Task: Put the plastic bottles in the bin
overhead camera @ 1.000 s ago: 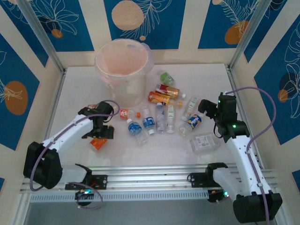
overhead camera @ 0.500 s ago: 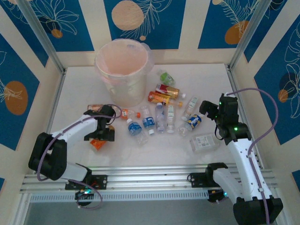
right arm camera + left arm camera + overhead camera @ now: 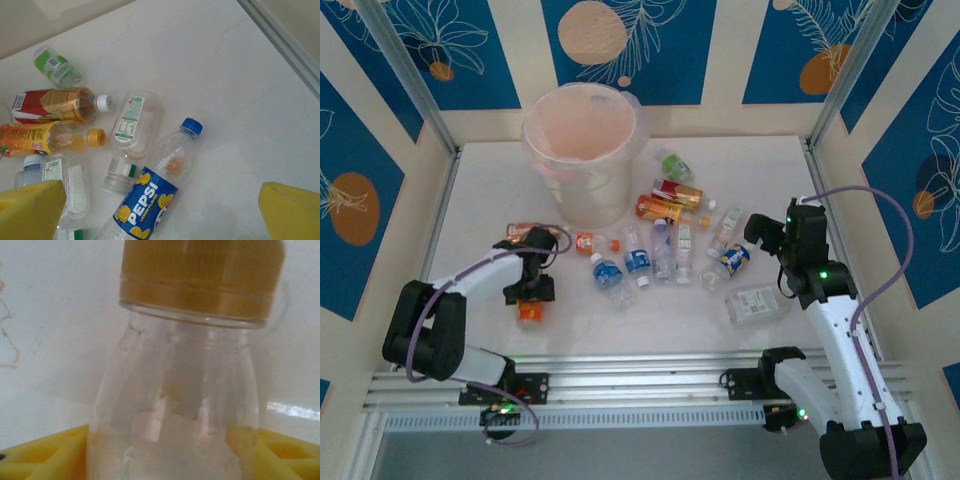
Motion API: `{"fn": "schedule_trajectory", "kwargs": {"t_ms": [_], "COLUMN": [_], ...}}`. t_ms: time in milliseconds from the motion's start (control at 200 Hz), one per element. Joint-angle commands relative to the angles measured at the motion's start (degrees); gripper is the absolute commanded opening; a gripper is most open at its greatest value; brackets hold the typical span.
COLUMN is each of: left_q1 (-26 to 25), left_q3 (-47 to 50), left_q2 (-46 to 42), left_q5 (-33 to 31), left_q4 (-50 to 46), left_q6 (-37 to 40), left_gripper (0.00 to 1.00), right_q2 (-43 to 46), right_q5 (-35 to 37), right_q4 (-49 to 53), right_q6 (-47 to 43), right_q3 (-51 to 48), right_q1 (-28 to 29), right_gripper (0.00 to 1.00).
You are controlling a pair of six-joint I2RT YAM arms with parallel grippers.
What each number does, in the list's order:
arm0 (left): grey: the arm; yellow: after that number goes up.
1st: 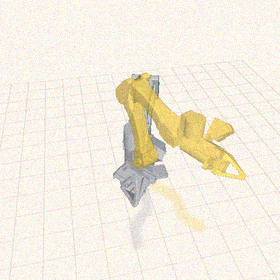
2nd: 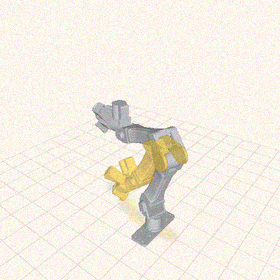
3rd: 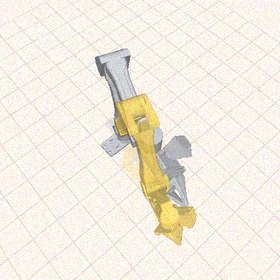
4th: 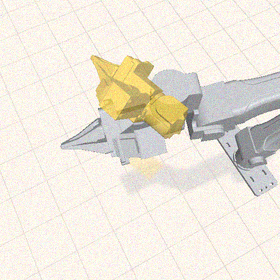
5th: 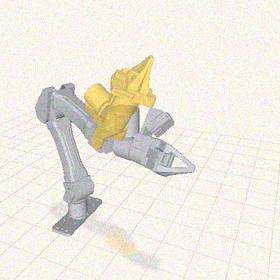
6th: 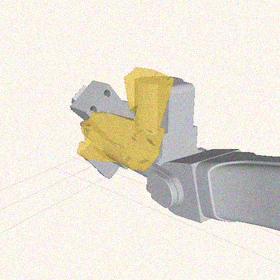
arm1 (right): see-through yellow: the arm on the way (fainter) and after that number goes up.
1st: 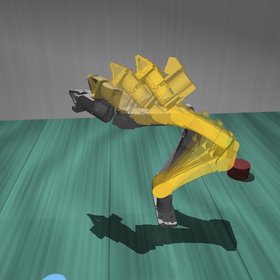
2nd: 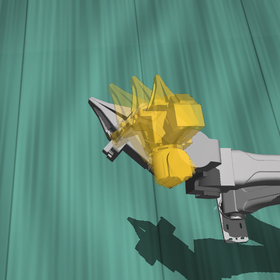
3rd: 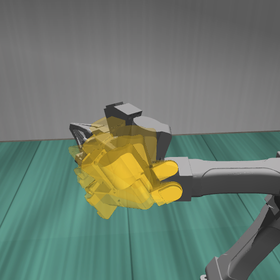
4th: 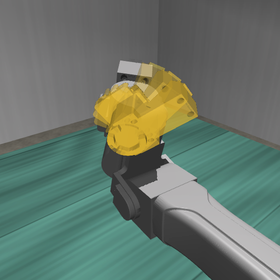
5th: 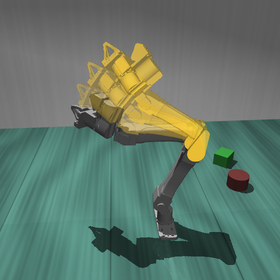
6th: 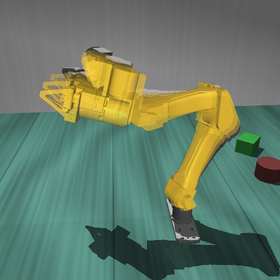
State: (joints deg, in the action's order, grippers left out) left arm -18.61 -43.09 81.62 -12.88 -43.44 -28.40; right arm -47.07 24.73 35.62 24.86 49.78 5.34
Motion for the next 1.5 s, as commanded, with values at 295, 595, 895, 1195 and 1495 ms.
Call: {"fn": "schedule_trajectory", "kwargs": {"t_ms": [295, 595, 895, 1195, 1495], "left_q1": [0.6, 0.7, 0.5, 0.4, 0.5], "left_q3": [-3.3, -17.5, -36.5, -58.4, -79.4], "left_q2": [-9.5, -20.7, -14.7, -0.3, 19.9], "left_q5": [-1.1, -2.6, 4.0, 7.2, 9.8], "left_q4": [-5.3, -11.1, 2.5, 12.4, 16.3], "left_q6": [-1.5, 1.2, 6.7, 12.9, 17.2], "left_gripper": [0.51, 0.5, 0.5, 0.5, 0.49], "right_q2": [-0.3, -0.8, -1.4, -1.7, -2.0], "right_q5": [1.7, 0.0, -0.6, -0.3, -0.2], "right_q4": [-0.1, -1.2, -2.1, -1.5, -0.6], "right_q6": [0.1, 0.1, 0.5, 1.2, 2.2], "right_q3": [1.7, 1.0, 0.0, 0.2, 1.2], "right_q1": [1.1, 1.8, 2.7, 3.8, 5.4], "right_gripper": [0.99, 0.99, 0.99, 0.99, 0.99]}}
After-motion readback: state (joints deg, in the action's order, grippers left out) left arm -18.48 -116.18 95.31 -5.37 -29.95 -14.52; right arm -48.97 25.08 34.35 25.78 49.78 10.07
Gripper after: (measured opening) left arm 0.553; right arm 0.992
